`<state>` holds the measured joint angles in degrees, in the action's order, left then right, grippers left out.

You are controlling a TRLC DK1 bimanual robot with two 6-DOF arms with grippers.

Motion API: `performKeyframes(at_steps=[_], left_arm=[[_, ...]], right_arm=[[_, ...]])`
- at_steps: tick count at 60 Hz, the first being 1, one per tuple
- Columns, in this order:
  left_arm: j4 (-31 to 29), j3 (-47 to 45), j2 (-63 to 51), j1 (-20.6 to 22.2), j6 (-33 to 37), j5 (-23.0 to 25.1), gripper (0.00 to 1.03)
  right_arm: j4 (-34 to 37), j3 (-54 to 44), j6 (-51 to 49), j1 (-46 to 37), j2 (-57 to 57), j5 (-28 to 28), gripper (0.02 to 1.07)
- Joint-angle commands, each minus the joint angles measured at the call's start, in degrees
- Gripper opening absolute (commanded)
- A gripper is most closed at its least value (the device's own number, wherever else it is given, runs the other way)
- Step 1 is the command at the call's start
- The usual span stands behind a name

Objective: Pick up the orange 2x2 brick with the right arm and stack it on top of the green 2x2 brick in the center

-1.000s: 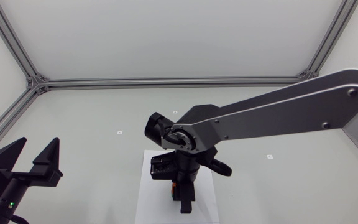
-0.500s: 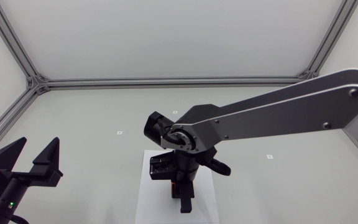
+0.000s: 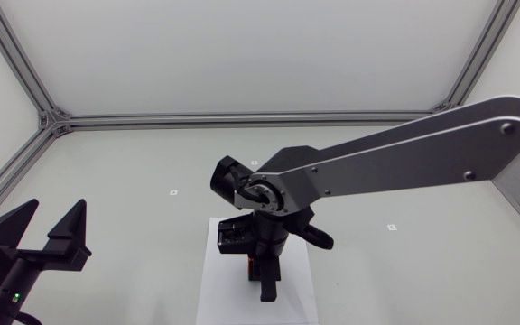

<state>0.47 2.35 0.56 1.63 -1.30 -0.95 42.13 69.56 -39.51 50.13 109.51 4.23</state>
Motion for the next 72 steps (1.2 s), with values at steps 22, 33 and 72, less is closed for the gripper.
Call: performKeyframes(at_steps=[22,33,72], left_arm=[[-0.65,-2.35,0.23,0.04,0.33,0.16,0.99],[-0.65,-2.35,0.23,0.04,0.33,0.16,0.99],[-0.65,-2.35,0.23,0.04,0.33,0.16,0.99]], right_arm=[[-0.21,2.25,-1.36,-0.03,3.07,-0.27,0.29],[-0.03,1.46,-1.98,0.23,3.16,-0.19,0.29],[0.94,-0.39,-2.68,0.76,0.79,0.25,0.29]])
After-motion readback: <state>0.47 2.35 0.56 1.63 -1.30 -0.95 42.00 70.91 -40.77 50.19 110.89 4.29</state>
